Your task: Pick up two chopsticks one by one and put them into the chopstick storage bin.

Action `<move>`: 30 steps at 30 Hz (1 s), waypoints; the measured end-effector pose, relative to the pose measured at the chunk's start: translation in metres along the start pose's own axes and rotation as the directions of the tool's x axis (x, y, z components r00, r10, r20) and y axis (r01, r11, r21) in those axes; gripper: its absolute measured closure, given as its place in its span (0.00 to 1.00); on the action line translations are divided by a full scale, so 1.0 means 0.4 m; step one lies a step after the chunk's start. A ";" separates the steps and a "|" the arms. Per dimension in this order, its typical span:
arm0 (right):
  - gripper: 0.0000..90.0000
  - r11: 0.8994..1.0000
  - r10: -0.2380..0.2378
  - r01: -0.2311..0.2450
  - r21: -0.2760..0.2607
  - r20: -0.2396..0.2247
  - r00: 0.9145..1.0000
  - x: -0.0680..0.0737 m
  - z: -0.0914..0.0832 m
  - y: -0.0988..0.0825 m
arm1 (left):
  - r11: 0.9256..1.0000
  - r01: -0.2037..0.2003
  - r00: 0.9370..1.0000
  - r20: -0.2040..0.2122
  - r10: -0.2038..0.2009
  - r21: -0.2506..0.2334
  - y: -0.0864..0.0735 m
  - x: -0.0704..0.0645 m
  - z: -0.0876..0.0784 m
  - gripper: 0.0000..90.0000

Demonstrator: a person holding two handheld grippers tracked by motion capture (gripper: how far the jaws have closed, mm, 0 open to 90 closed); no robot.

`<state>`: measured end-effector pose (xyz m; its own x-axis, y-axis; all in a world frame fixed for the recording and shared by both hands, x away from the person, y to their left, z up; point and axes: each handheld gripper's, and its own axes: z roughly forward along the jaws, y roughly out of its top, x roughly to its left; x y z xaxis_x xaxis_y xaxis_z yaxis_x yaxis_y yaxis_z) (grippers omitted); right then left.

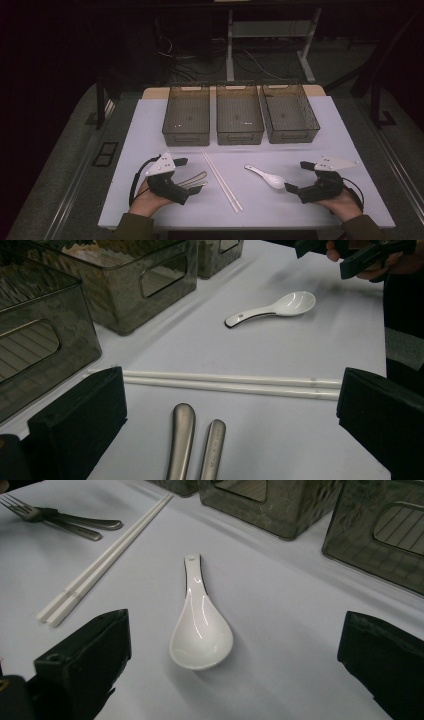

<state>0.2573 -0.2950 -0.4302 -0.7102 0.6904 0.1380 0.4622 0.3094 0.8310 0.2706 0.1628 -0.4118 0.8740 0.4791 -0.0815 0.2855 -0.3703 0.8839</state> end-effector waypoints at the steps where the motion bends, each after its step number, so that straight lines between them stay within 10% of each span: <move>1: 0.01 1.000 0.002 -0.002 -0.001 -0.002 1.000 0.000 -0.001 0.000 | 1.000 0.000 1.000 0.000 0.000 0.000 0.000 0.000 0.000 0.00; 15: 0.01 1.000 0.020 -0.020 -0.005 -0.012 1.000 -0.002 -0.005 0.002 | 0.997 -0.010 0.998 0.060 0.005 0.072 0.010 -0.039 0.039 0.08; 30: 0.01 1.000 0.022 -0.022 -0.006 -0.016 1.000 -0.003 -0.005 0.003 | 0.988 -0.056 0.991 0.130 0.038 0.144 0.014 -0.078 0.095 0.53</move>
<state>0.2575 -0.2968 -0.4284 -0.7082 0.6866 0.1643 0.4742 0.2903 0.8312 0.2600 0.1154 -0.4218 0.9277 0.3577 -0.1072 0.2894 -0.5071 0.8118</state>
